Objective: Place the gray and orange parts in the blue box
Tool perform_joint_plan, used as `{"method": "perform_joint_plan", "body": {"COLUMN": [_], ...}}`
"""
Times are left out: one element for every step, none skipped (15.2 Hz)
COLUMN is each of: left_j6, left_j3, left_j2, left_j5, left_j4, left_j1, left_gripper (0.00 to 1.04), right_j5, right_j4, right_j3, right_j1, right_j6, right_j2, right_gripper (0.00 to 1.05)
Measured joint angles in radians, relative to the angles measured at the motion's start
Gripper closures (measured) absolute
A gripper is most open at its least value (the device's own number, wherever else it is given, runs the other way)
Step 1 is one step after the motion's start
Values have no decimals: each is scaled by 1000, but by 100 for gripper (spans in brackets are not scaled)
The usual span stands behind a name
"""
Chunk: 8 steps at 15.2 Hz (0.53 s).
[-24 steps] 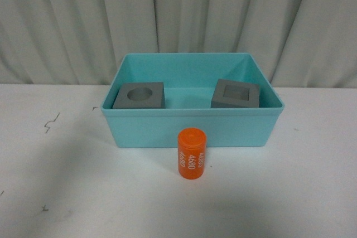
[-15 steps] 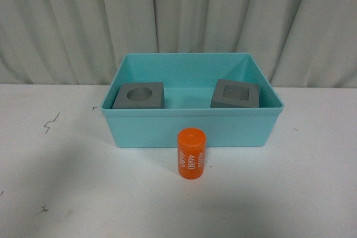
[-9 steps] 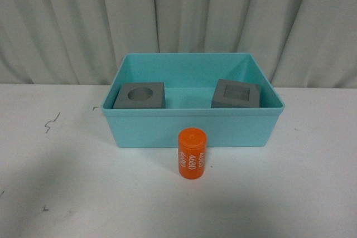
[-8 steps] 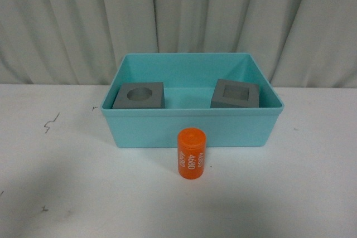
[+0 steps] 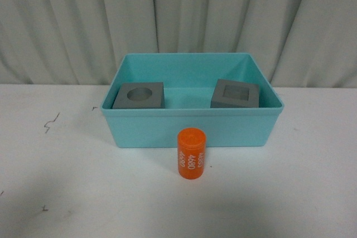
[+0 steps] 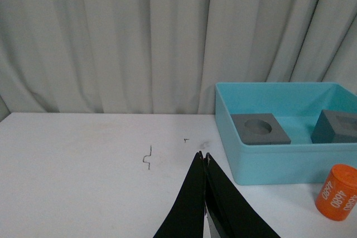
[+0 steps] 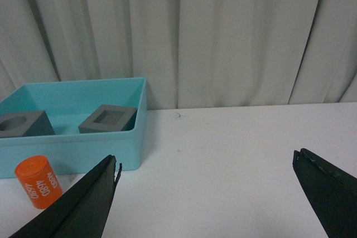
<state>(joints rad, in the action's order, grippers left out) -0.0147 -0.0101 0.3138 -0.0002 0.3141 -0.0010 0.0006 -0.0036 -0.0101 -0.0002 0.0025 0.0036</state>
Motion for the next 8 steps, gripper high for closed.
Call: {"method": "perform_joint_plan", "body": {"left_j6": [0,0,0,0,0,0,0,0], "left_j3": [0,0,0,0,0,0,0,0], "left_j2": [-12,-31,-53,-75,-87,-101,-116,-135], "left_j5": [0,0,0,0,0,0,0,0], "left_j4": [-14,-33,-51,-73,-88,-102,-116,-135], "left_j1": [0,0,0,0,0,0,0,0], "left_gripper": [103,103,103,103,103,103,103,103], "right_j5": [0,0,0,0,0,0,0,0], "right_j4": [0,0,0,0,0,0,0,0], "right_j3": [0,0,0,0,0,0,0,0], "right_j1": [0,0,0,0,0,0,0,0], "right_j6": [0,0,0,0,0,0,0,0], "right_j2": [0,0,0,0,0,0,0,0], "right_gripper": [6,6,6,6,6,6,6,6]}}
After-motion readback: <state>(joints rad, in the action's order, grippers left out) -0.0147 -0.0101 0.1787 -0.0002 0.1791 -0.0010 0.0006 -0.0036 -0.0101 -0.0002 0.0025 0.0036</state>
